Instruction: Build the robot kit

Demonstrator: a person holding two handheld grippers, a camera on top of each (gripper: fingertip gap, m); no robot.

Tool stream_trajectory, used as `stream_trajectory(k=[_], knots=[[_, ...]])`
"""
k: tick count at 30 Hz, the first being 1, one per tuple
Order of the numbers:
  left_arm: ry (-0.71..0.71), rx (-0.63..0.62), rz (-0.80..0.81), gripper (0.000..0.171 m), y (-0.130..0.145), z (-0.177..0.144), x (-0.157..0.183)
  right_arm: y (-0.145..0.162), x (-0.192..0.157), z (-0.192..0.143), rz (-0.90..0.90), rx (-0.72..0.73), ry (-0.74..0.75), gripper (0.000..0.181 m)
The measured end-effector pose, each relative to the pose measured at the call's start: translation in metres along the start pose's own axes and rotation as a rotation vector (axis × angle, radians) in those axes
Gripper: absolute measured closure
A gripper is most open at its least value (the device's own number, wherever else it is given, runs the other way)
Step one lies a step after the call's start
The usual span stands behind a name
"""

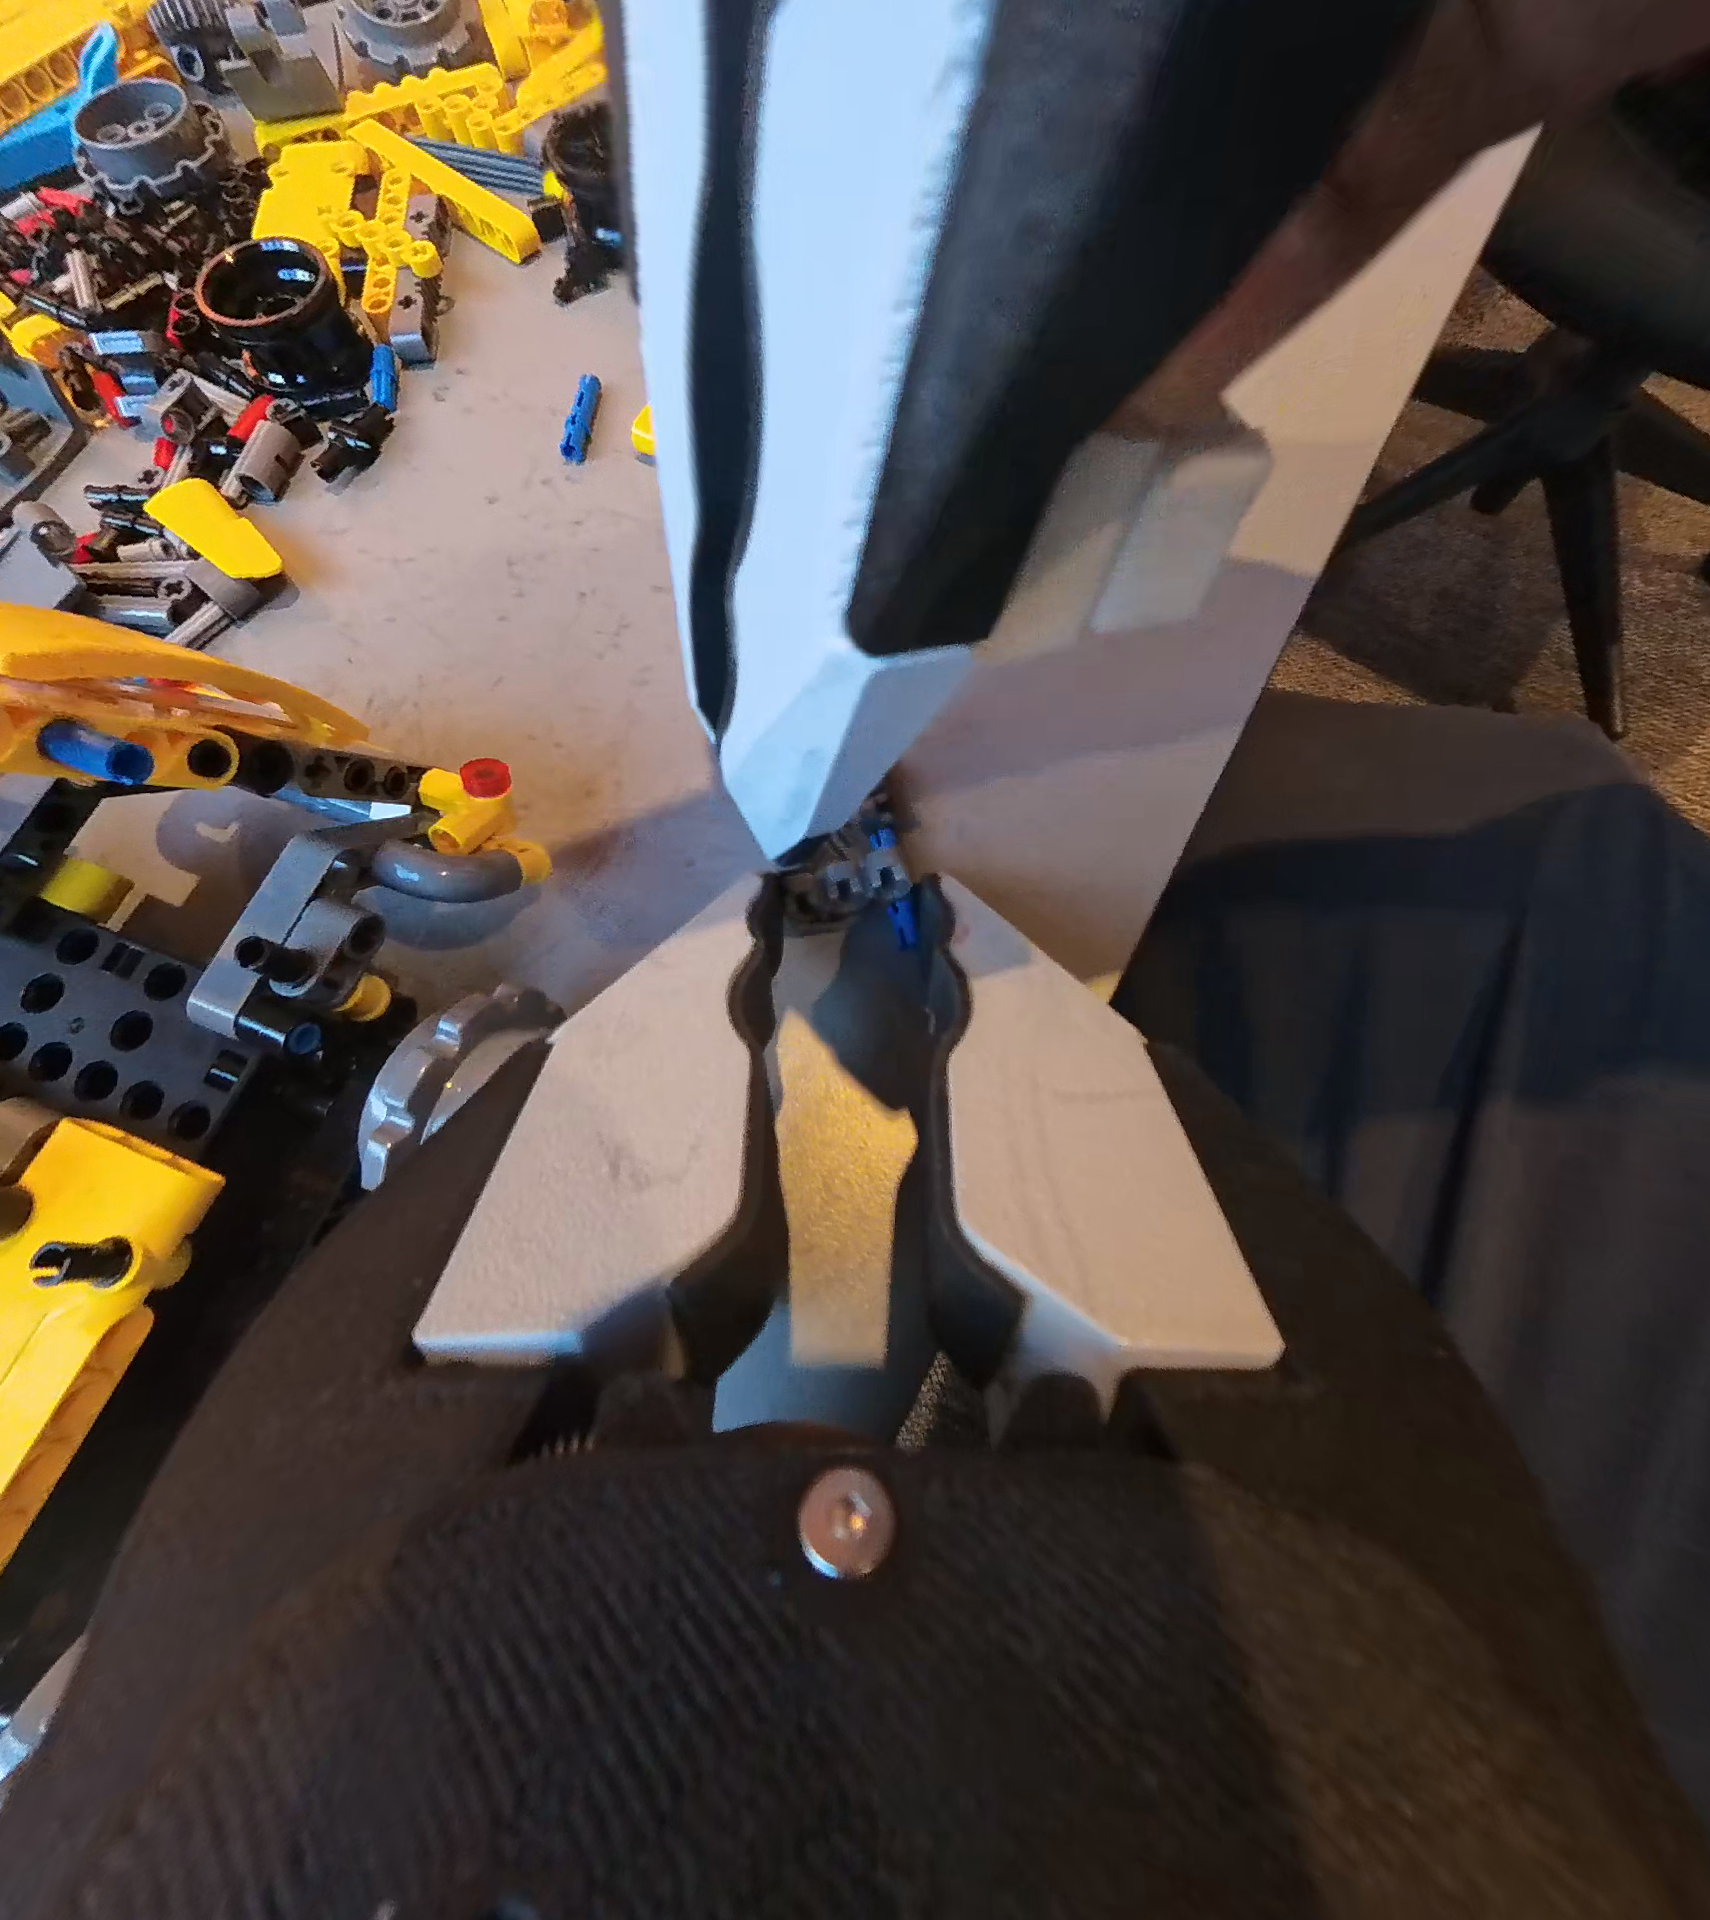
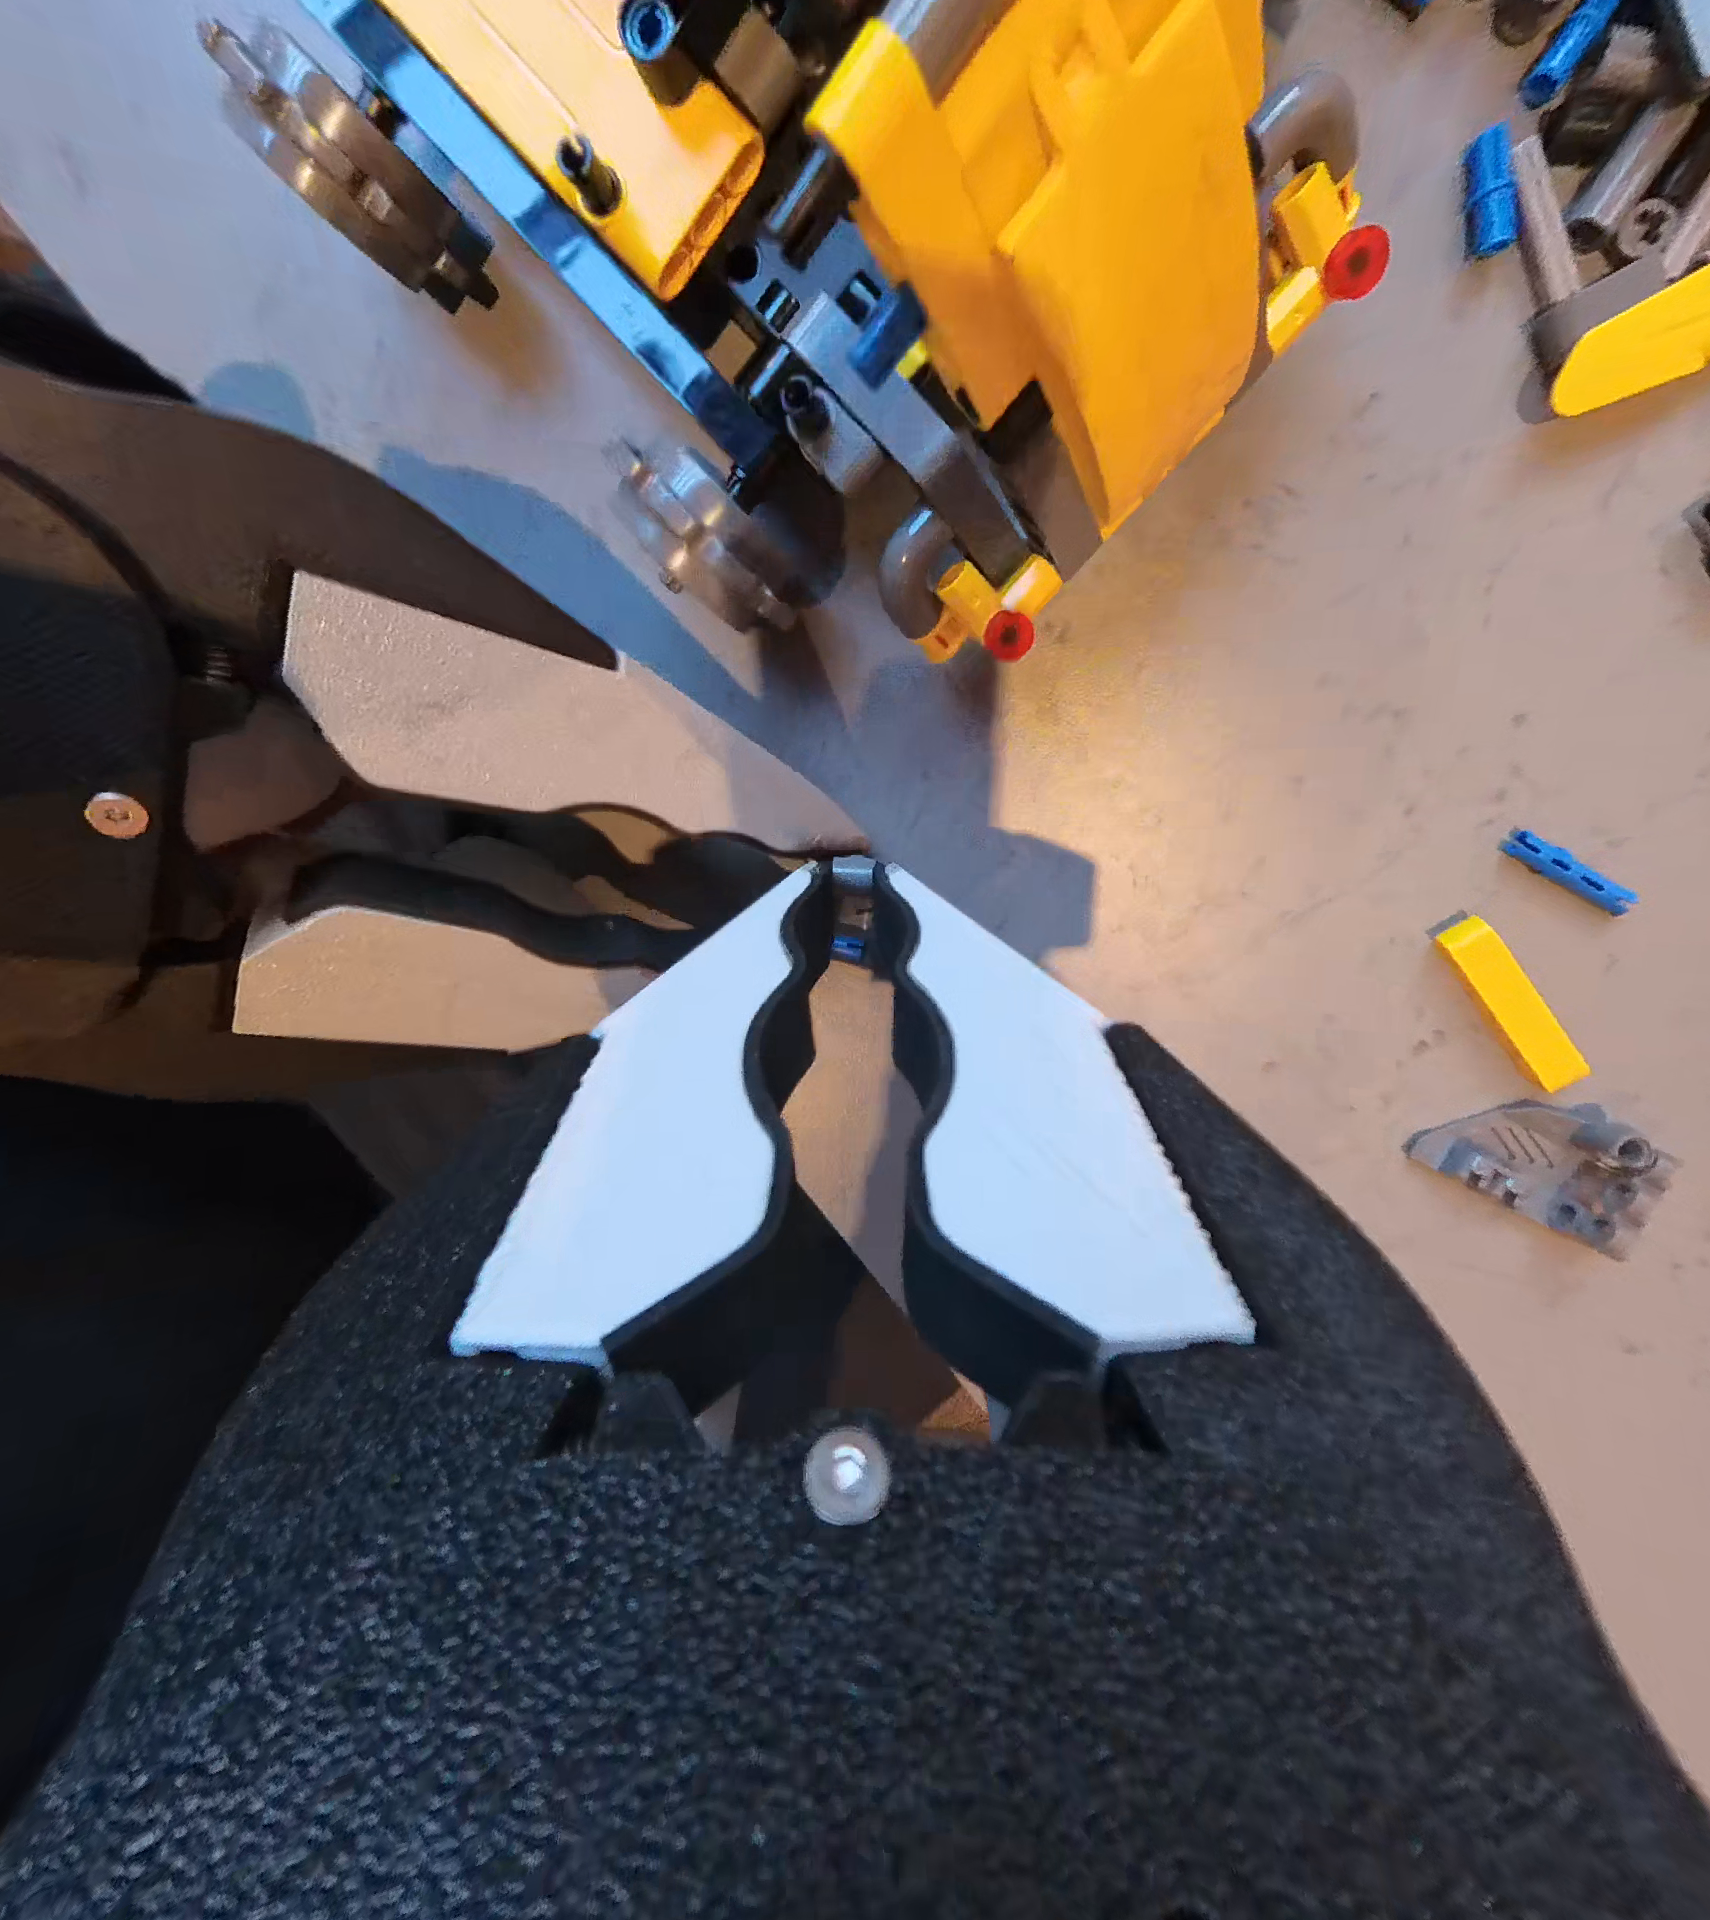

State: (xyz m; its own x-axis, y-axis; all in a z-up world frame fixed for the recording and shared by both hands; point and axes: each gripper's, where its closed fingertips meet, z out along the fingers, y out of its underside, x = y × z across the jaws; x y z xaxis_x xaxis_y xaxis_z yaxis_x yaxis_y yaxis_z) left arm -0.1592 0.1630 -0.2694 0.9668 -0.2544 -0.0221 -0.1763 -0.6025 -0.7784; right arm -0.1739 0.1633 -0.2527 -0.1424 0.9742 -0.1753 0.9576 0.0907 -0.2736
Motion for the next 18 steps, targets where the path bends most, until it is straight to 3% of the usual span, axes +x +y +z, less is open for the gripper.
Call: stream_trajectory(k=[9,18], knots=[[0.000,-0.007,-0.009,0.147,0.0005,0.0003,-0.0003,-0.0025,-0.0007,0.0023,0.046,-0.109,-0.043,0.174],[0.000,-0.002,-0.011,0.147,0.0001,0.0001,-0.0006,-0.0009,-0.0003,0.0015,0.059,-0.069,-0.009,0.174]])
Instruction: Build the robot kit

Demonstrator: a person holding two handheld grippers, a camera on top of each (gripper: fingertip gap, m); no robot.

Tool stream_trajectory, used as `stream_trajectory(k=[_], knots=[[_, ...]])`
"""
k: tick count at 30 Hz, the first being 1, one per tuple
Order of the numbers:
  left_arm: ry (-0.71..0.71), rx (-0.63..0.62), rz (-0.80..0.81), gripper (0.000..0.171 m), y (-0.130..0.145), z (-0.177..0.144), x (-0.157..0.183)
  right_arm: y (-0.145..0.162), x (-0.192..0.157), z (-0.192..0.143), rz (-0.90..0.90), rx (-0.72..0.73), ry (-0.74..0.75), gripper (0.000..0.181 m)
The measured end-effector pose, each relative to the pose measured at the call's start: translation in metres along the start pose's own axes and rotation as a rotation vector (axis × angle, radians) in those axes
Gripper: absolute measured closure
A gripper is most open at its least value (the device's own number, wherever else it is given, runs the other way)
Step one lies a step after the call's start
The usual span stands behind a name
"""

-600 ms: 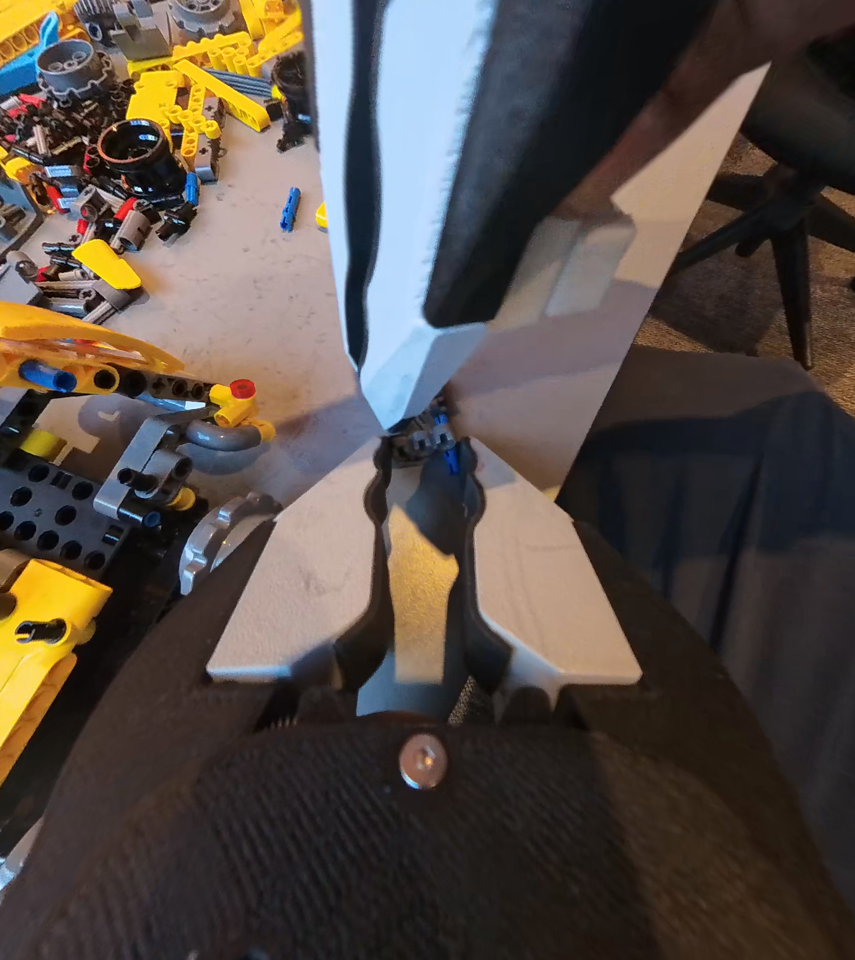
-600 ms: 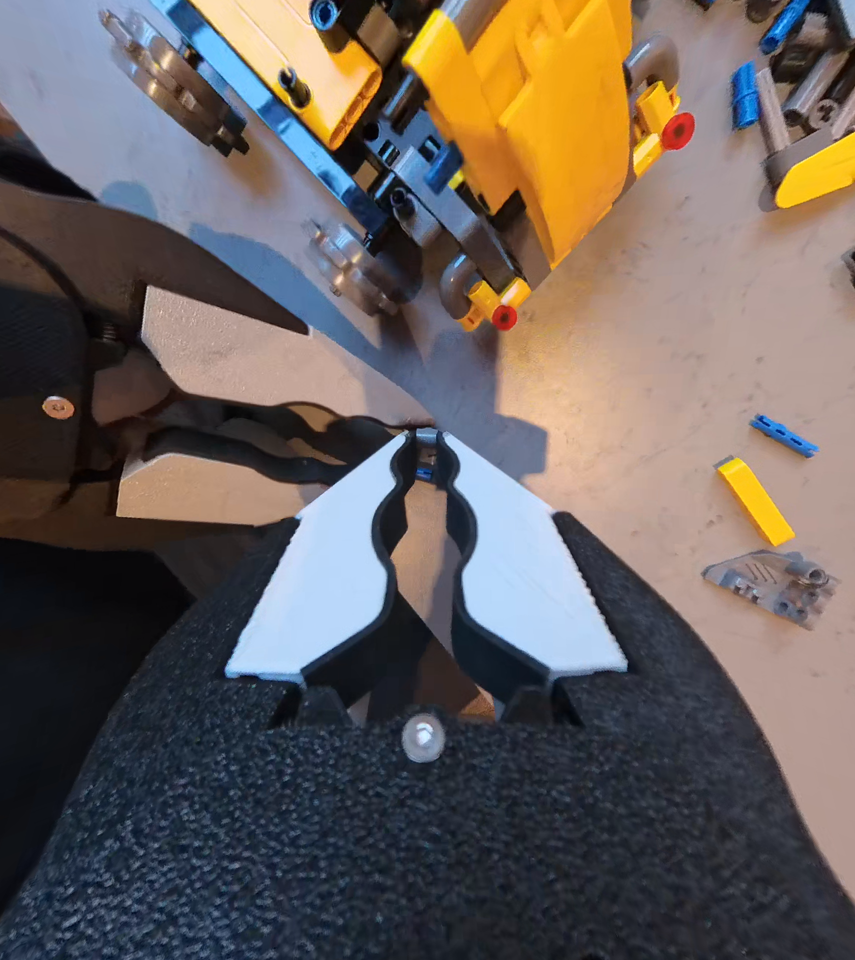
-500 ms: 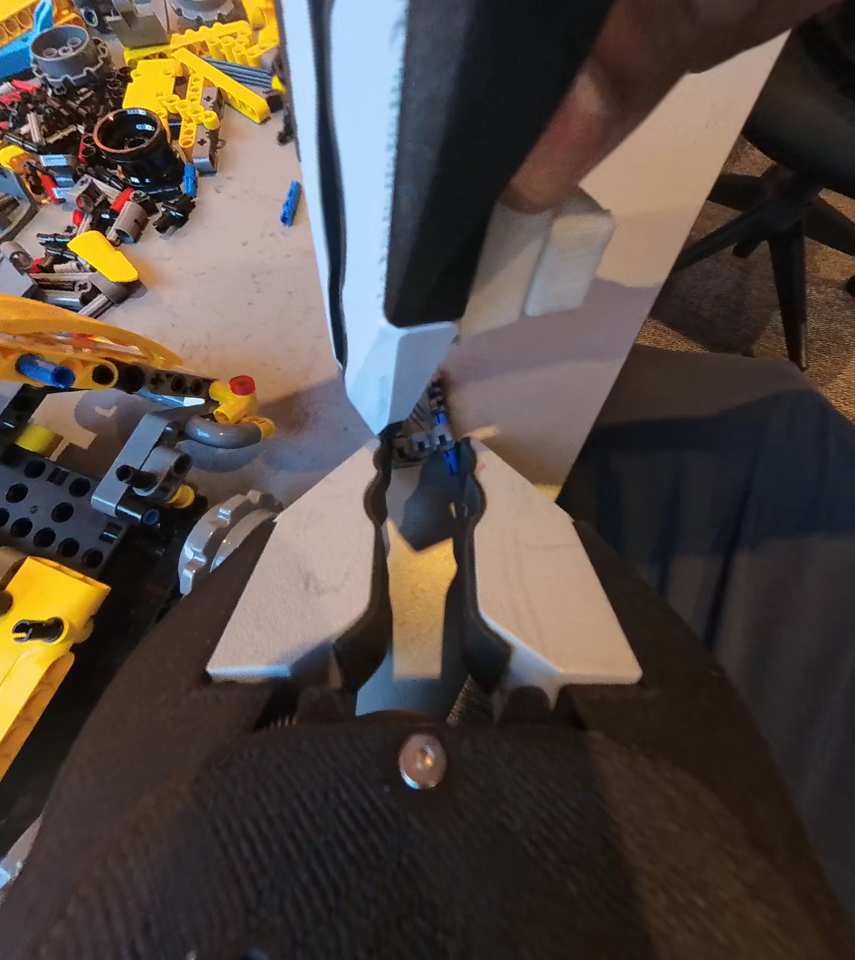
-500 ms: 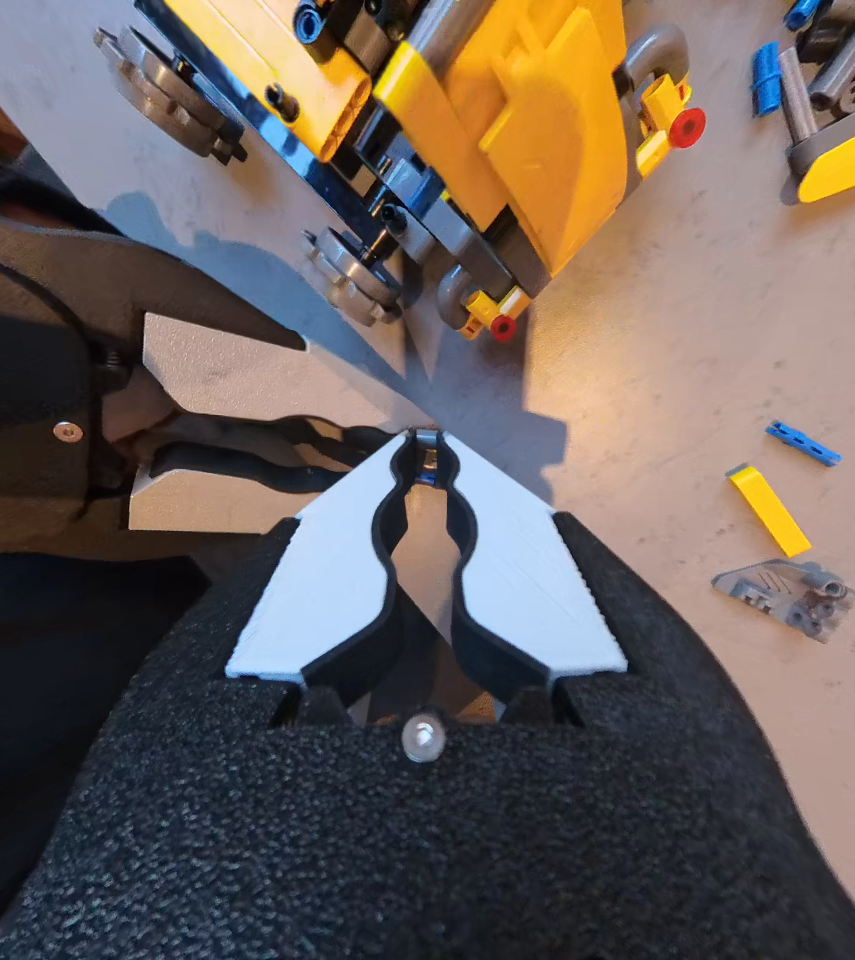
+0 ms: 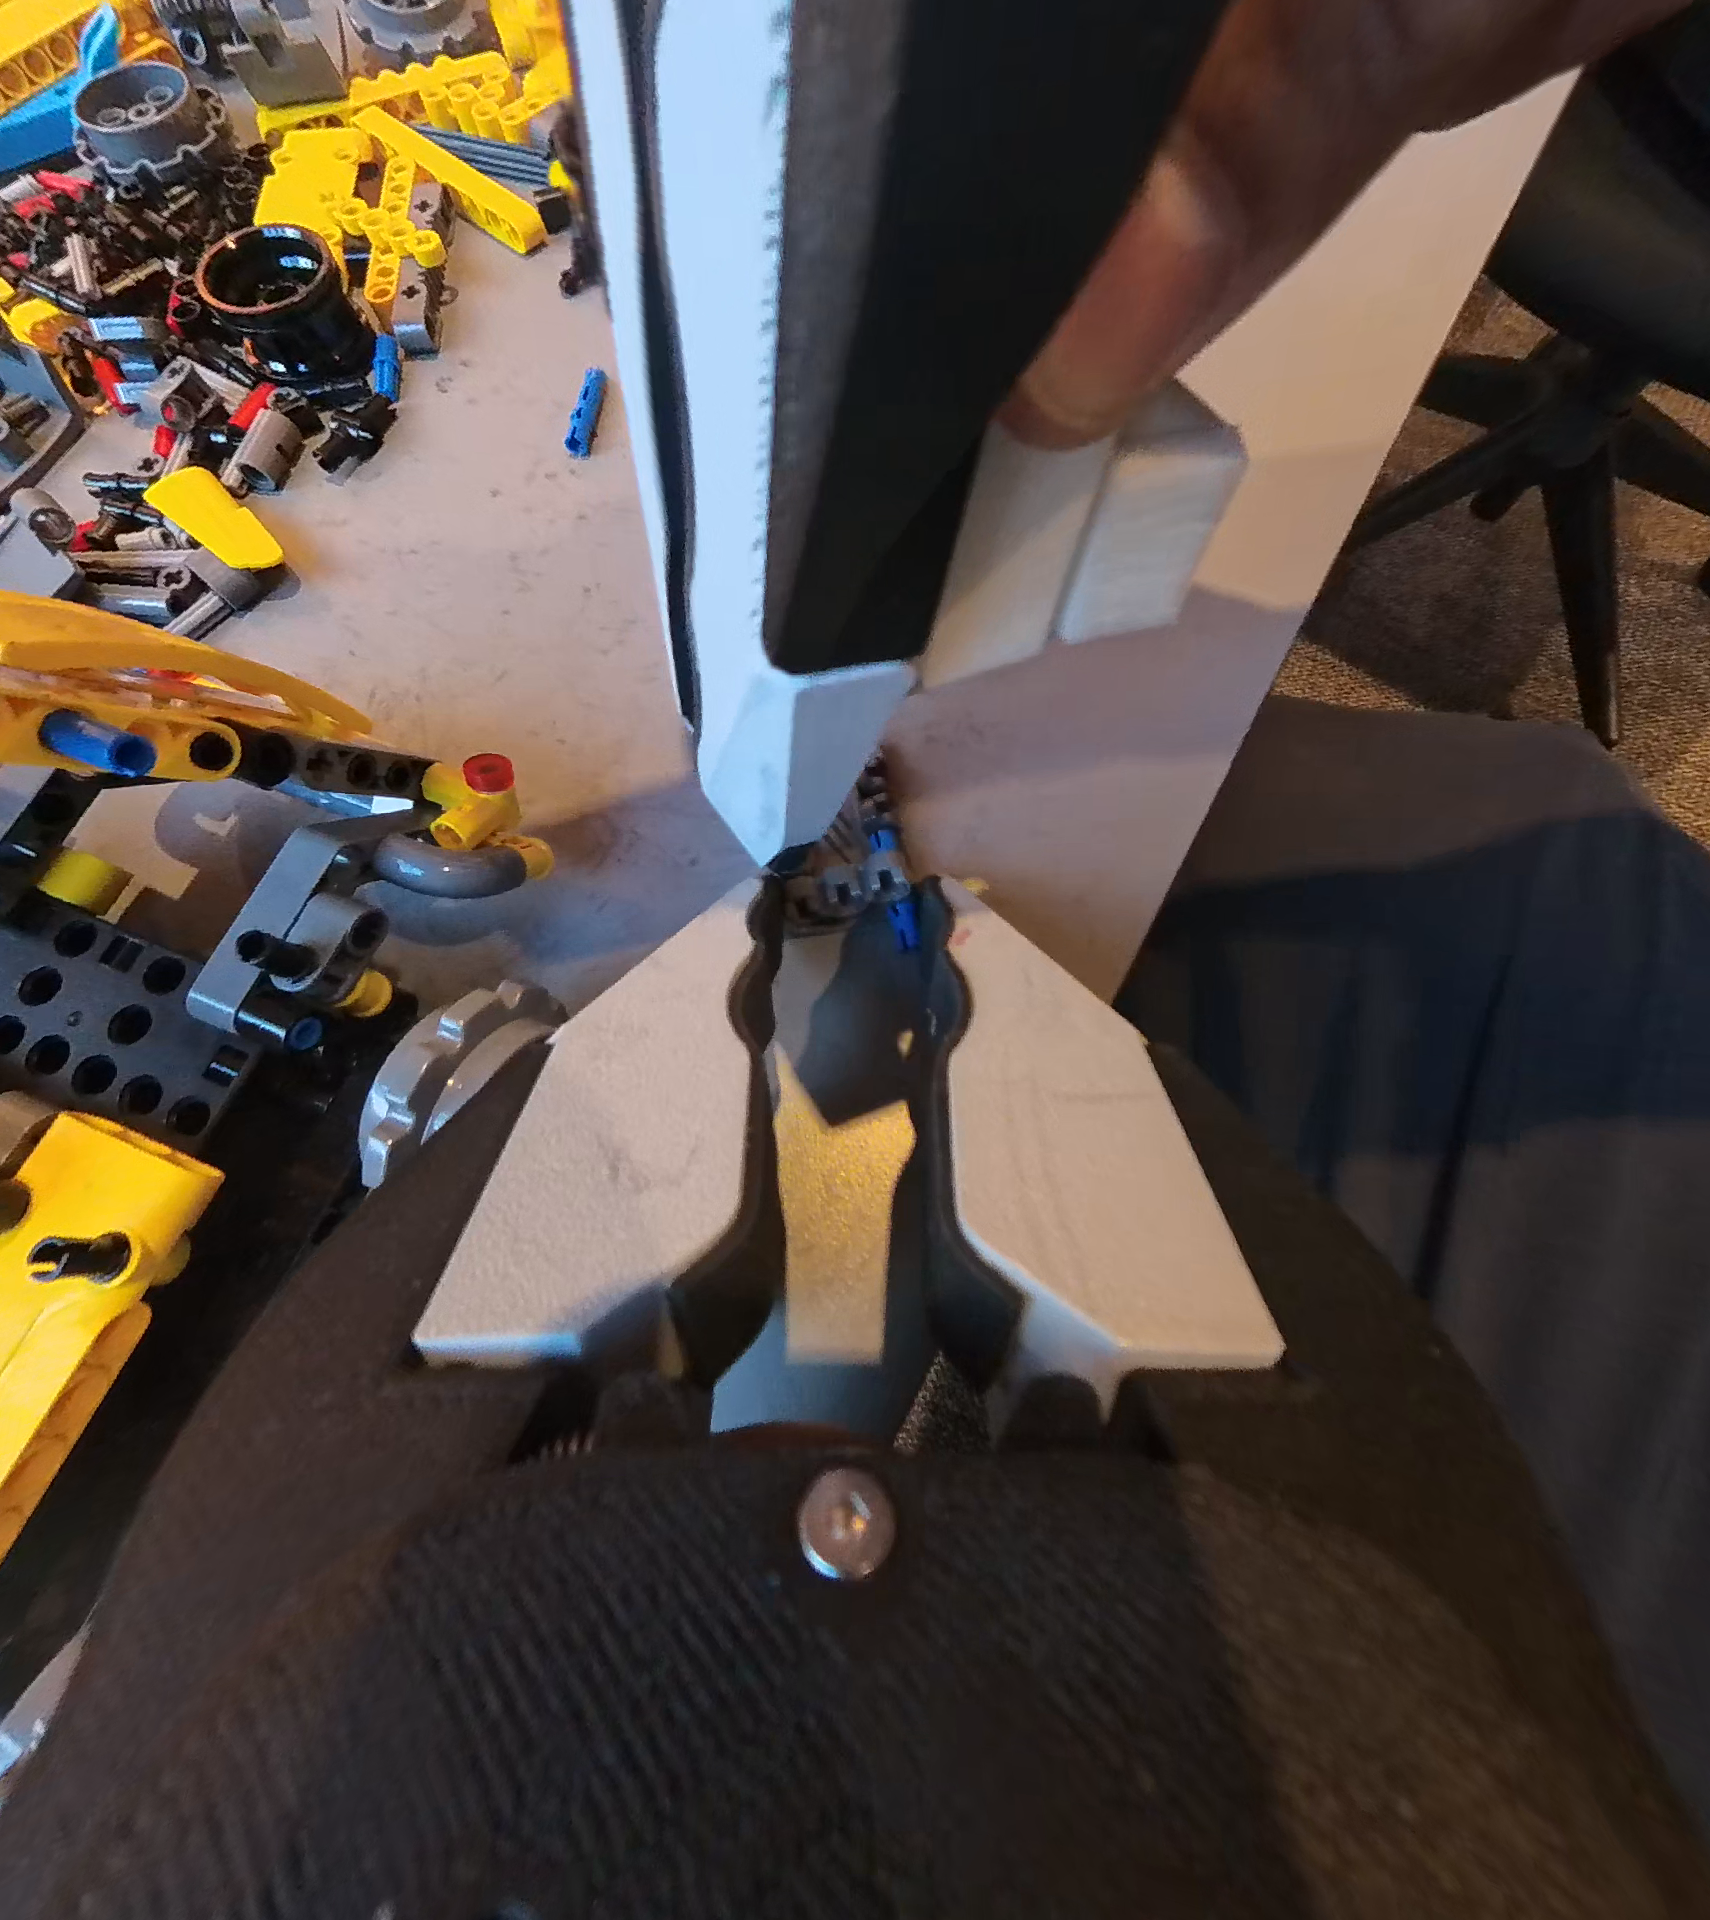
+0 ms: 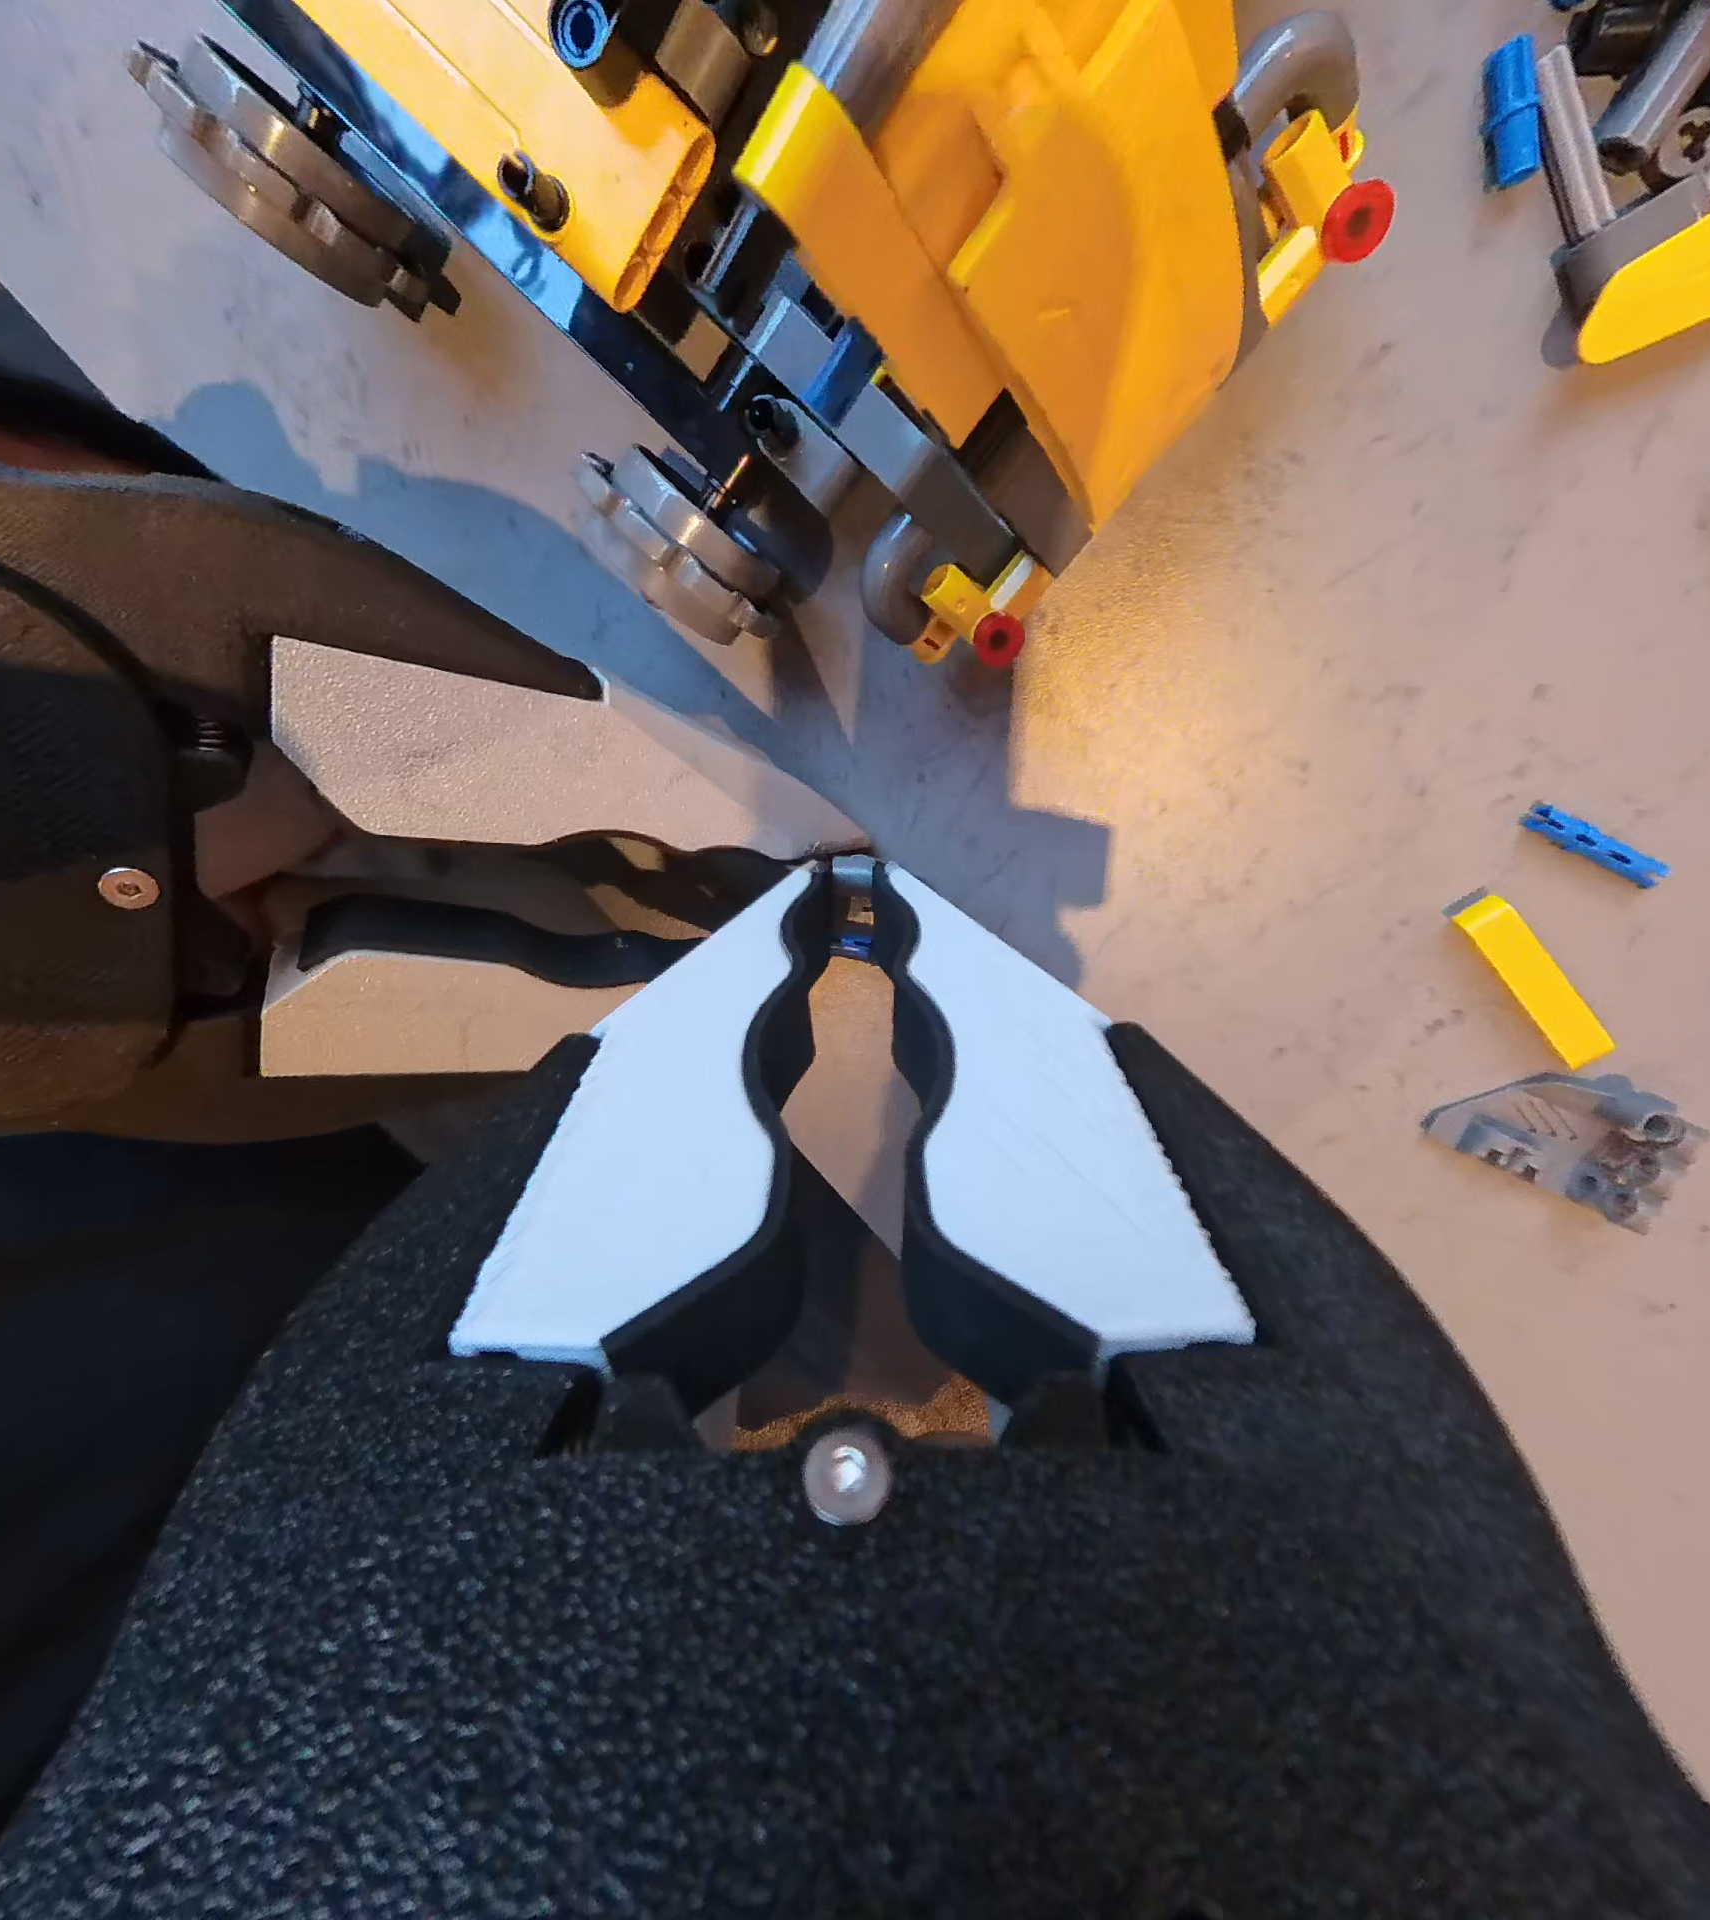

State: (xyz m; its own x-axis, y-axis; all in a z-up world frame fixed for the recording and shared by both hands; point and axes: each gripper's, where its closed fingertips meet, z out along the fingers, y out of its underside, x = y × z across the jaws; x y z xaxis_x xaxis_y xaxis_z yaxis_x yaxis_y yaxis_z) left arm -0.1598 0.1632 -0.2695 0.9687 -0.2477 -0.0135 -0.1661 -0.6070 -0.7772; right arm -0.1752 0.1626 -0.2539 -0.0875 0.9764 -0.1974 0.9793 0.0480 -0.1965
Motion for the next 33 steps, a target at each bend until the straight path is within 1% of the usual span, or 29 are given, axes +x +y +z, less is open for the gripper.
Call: stream_trajectory(k=[5,19,23,26,29,33], knots=[[-0.002,0.002,-0.001,0.147,0.000,0.000,0.000,0.000,0.000,0.000,0.013,0.028,-0.002,0.173],[0.000,0.006,0.000,0.147,0.000,0.000,0.000,0.001,0.000,-0.001,0.010,0.047,-0.010,0.174],[0.025,0.005,0.015,0.147,0.001,-0.002,0.002,0.003,-0.002,-0.003,-0.122,0.073,-0.012,0.174],[0.125,-0.008,0.081,0.146,0.003,-0.004,0.016,0.010,0.003,-0.007,-0.229,0.131,-0.015,0.173],[0.194,-0.033,0.084,0.147,0.006,-0.007,0.018,0.014,0.000,-0.014,-0.338,0.241,-0.107,0.173],[0.319,-0.068,0.052,0.147,0.005,-0.008,0.025,0.018,0.004,-0.014,-0.522,0.338,-0.186,0.173]])
